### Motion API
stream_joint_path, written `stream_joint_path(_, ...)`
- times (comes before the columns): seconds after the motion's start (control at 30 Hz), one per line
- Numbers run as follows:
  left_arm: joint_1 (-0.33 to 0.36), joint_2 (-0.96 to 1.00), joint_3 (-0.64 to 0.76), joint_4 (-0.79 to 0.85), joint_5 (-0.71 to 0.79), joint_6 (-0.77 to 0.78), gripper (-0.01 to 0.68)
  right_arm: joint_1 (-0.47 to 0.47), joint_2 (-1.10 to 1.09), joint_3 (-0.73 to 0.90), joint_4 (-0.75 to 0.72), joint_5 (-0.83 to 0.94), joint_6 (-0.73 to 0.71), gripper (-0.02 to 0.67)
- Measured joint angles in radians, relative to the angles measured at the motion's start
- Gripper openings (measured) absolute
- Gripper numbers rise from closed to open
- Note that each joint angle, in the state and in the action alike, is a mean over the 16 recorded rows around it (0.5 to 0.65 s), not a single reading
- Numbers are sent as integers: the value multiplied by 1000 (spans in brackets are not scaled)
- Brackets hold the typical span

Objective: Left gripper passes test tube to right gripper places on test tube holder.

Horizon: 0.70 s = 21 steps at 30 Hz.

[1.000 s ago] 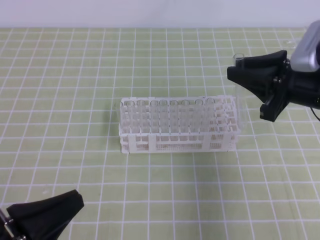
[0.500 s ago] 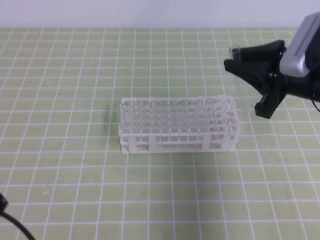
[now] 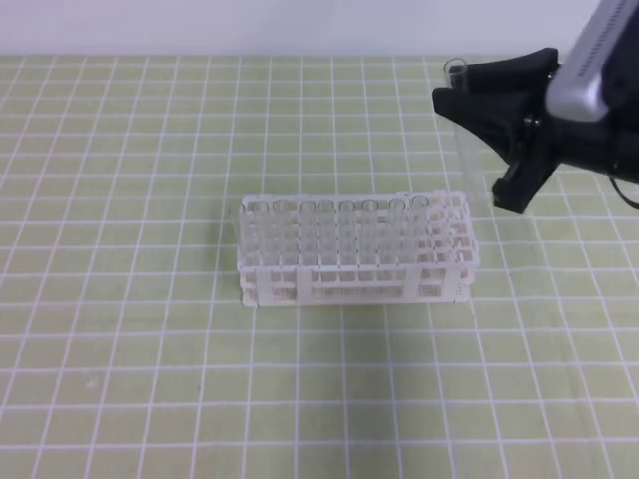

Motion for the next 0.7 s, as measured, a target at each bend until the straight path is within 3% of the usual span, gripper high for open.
stream_joint_path(0.5,0,-235,116,15,-63,0,-2,165,-17,-1,9,-448,27,105)
stream_joint_path(0.7,0,-232,122,7,-89,9,-2,224,-24,-5,-22,-569,140,105)
